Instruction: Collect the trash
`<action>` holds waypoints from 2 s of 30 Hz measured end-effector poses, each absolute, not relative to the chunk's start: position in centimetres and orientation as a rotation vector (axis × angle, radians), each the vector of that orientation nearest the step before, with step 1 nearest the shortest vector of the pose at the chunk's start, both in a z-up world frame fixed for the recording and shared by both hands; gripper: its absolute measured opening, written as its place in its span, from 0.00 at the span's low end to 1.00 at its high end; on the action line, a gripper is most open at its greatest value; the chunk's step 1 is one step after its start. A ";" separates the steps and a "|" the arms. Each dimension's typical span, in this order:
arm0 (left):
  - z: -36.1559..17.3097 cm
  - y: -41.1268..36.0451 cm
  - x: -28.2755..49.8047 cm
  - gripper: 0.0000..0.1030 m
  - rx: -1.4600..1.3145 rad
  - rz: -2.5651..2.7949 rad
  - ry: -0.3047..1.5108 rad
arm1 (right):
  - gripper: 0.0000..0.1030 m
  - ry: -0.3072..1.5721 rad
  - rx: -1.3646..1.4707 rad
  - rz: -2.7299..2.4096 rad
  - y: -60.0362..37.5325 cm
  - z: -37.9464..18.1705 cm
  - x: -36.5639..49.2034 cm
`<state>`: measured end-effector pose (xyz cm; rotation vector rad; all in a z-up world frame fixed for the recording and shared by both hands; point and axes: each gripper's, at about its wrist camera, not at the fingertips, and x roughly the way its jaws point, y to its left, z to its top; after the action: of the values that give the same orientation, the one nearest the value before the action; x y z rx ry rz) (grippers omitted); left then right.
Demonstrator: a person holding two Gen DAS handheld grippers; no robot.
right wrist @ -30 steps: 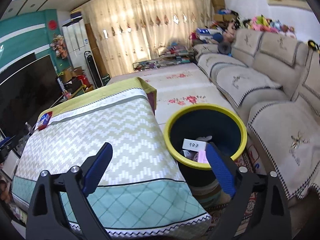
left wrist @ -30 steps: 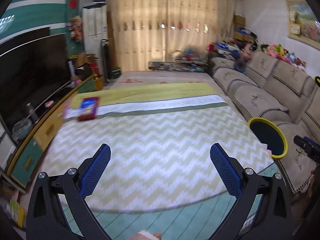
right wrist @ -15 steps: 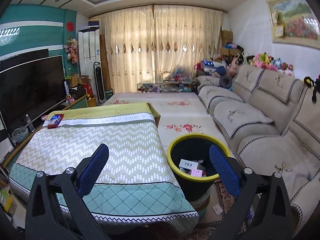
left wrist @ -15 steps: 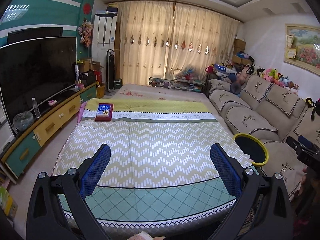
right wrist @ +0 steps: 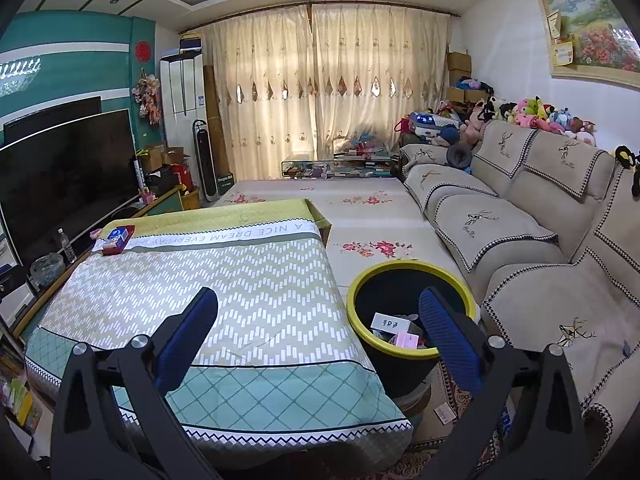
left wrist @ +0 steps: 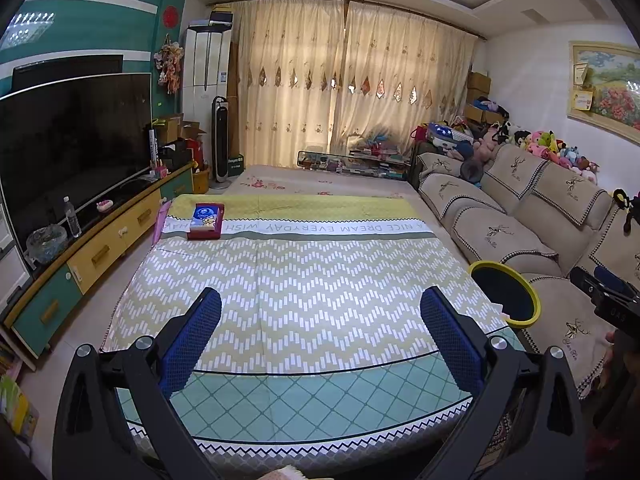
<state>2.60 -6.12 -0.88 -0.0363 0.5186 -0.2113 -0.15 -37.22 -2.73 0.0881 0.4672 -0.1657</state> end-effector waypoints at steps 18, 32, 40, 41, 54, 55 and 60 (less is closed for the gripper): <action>-0.9 -5.8 2.7 0.95 -0.041 -0.190 0.501 | 0.93 0.467 0.094 -0.161 -36.9 -2.8 0.0; -1.1 -6.0 2.9 0.95 -0.032 -0.197 0.509 | 0.93 0.477 0.101 -0.154 -37.0 -3.2 0.2; -1.2 -6.1 2.9 0.95 -0.030 -0.198 0.513 | 0.93 0.477 0.103 -0.153 -37.1 -3.3 0.2; -1.3 -6.1 2.9 0.95 -0.030 -0.198 0.514 | 0.93 0.478 0.103 -0.153 -37.0 -3.4 0.2; -1.6 -6.3 3.0 0.95 -0.027 -0.203 0.518 | 0.93 0.481 0.106 -0.151 -37.0 -3.4 0.4; -1.6 -6.3 3.0 0.95 -0.028 -0.204 0.518 | 0.93 0.481 0.107 -0.151 -37.0 -3.4 0.4; -1.7 -6.4 2.9 0.95 -0.028 -0.205 0.519 | 0.93 0.483 0.106 -0.149 -37.0 -3.5 0.5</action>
<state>2.92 -6.38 -1.69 -0.0279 0.5190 -0.2047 0.50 -37.05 -3.52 0.1064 0.4831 -0.1491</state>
